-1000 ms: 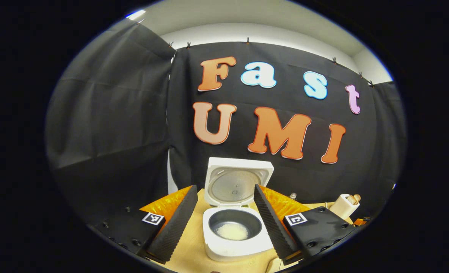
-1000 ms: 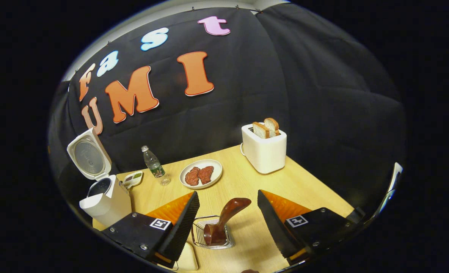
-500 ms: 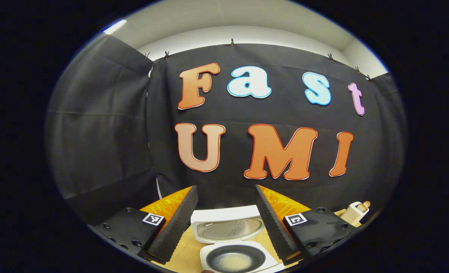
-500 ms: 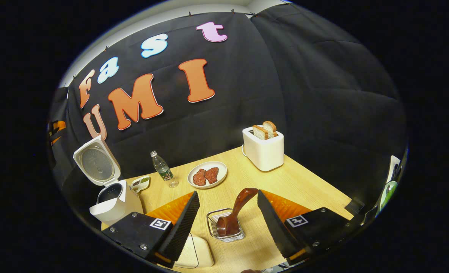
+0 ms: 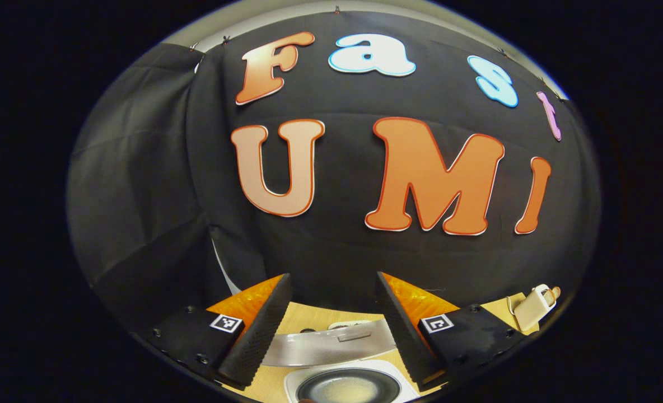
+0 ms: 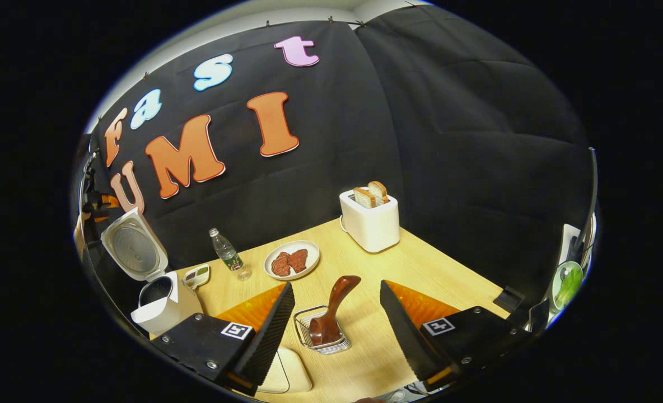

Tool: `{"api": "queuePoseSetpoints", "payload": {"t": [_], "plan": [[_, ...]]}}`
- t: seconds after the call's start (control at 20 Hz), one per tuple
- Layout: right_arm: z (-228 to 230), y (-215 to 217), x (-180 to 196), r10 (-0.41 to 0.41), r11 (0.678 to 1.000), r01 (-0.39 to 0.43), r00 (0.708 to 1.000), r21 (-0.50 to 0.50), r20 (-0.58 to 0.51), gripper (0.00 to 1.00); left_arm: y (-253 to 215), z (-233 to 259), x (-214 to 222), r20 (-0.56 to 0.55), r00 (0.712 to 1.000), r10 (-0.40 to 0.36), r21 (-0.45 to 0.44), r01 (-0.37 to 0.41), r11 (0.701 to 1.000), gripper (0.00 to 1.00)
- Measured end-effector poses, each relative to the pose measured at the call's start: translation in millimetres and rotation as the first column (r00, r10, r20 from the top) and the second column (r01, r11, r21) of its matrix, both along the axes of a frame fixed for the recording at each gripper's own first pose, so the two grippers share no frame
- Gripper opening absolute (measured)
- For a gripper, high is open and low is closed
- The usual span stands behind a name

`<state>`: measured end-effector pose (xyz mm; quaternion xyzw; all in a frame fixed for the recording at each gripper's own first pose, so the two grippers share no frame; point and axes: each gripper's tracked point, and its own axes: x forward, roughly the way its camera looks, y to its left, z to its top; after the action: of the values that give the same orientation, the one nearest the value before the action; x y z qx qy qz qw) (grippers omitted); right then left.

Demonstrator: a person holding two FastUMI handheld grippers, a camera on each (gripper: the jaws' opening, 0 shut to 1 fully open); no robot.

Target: Close the left gripper, press the button to open the rice cooker; take a wooden spoon from the chopstick holder with the right hand, scoop a spoonful of rice and pour it into the rice cooker, then put the wooden spoon back into the chopstick holder.

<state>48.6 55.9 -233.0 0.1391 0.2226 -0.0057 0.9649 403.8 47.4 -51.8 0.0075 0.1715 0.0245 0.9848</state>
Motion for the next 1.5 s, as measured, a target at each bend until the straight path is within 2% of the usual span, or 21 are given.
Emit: {"api": "queuePoseSetpoints", "payload": {"t": [0.25, 0.55, 0.9, 1.05, 1.25, 1.5], "plan": [[3.9, 4.8, 0.6, -0.006, 1.000, 0.006, 1.000, 0.027, -0.004, 0.95, -0.5, -33.8, 12.8, -0.082, 0.997, 0.008, -0.017, -0.010, 1.000, 1.00], [9.4, 14.7, 0.4, 0.035, 0.999, -0.034, 0.999, -0.001, 0.005, 0.95, -2.1, -40.0, -1.0, -0.082, 0.997, -0.004, -0.025, 0.002, 1.000, 1.00], [42.2, 19.6, 3.8, 0.102, 0.992, -0.096, 0.992, -0.078, 0.074, 0.95, -15.1, -49.8, -63.8, -0.119, 0.992, -0.041, -0.056, 0.034, 0.998, 1.00], [56.9, 19.5, 9.4, 0.140, 0.985, -0.130, 0.986, -0.114, 0.090, 0.94, -25.2, -65.6, -99.8, -0.166, 0.985, -0.049, -0.066, 0.039, 0.997, 0.99], [102.6, 11.3, 22.4, 0.194, 0.967, -0.159, 0.966, -0.197, 0.171, 0.95, -39.7, -94.9, -147.7, -0.195, 0.979, -0.064, -0.025, 0.060, 0.998, 1.00], [161.9, -6.8, 16.2, 0.241, 0.932, -0.150, 0.936, -0.329, 0.256, 0.95, -49.0, -148.7, -190.5, -0.250, 0.968, -0.036, -0.084, 0.016, 0.996, 0.99]]}}
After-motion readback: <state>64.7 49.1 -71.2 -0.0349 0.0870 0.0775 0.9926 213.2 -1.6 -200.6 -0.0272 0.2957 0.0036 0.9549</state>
